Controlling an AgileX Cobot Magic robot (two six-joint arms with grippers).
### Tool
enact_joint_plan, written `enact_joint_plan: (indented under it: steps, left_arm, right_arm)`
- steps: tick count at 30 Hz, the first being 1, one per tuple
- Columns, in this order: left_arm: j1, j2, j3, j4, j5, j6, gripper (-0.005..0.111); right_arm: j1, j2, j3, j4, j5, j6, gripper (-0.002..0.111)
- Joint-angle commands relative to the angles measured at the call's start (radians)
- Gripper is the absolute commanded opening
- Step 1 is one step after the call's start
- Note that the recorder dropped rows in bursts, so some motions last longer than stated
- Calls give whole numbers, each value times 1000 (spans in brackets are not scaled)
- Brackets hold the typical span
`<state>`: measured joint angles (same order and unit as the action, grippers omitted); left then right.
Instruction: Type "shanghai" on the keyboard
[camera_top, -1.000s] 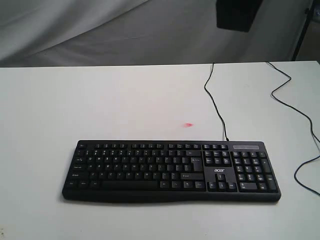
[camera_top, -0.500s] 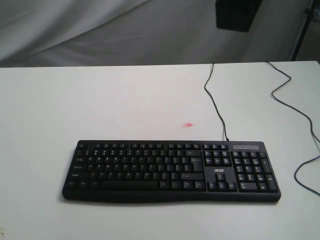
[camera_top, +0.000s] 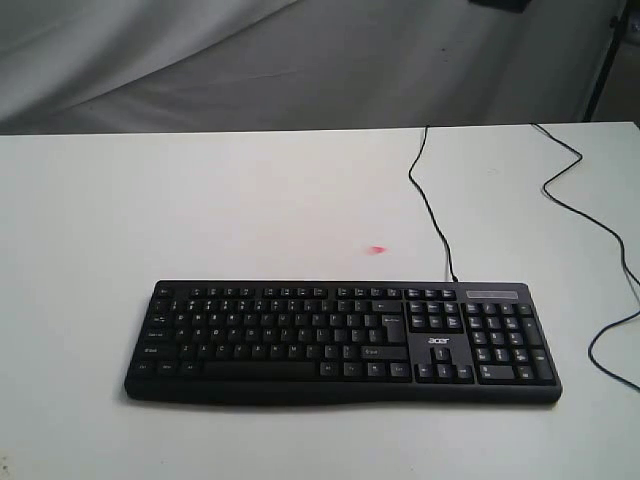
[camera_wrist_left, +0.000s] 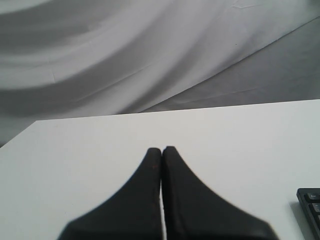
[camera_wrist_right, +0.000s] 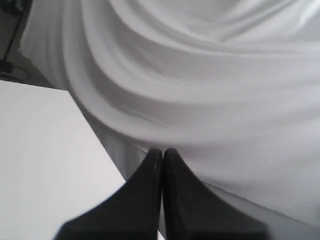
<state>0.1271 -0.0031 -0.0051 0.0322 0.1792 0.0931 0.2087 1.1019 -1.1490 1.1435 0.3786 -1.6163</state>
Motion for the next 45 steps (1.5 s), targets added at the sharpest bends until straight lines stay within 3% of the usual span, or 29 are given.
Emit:
enact_joint_plan:
  steps: [1,5,11,15,24,26,31,33,41,45]
  left_arm:
    - [-4,3,5,-1,-5,-3,1]
    - [-4,3,5,-1,-5,-3,1]
    - [-4,3,5,-1,-5,-3,1]
    - [-4,3,5,-1,-5,-3,1]
    - [-4,3,5,-1,-5,-3,1]
    - [-4,3,5,-1,-5,-3,1]
    - [-4,3,5,-1,-5,-3,1]
    - [-4,3,5,-1,-5,-3,1]
    - [-4,3,5,-1,-5,-3,1]
    - [-4,3,5,-1,-5,-3,1]
  right_arm:
    - [-14,-65,-4,-157,-126,417,0]
    - [-68,-132,-2,-267,-123,609,0]
    - [-128,-243,102,-331,-169,686,0]
    - [-143,-307,232,-323,-295,719,0]
    - [-151,-539,694,-249,-548,787,0]
    - [-151,-597,787,-260,-509,783,0]
    - [-151,-732,863,-629,-191,789,0]
    - [-151,-758,863,-662,-186,830,0]
    - [-153,-935,863,-665,-148,1328,0]
    - [-188,-1000,863,-725,-116,1340,0]
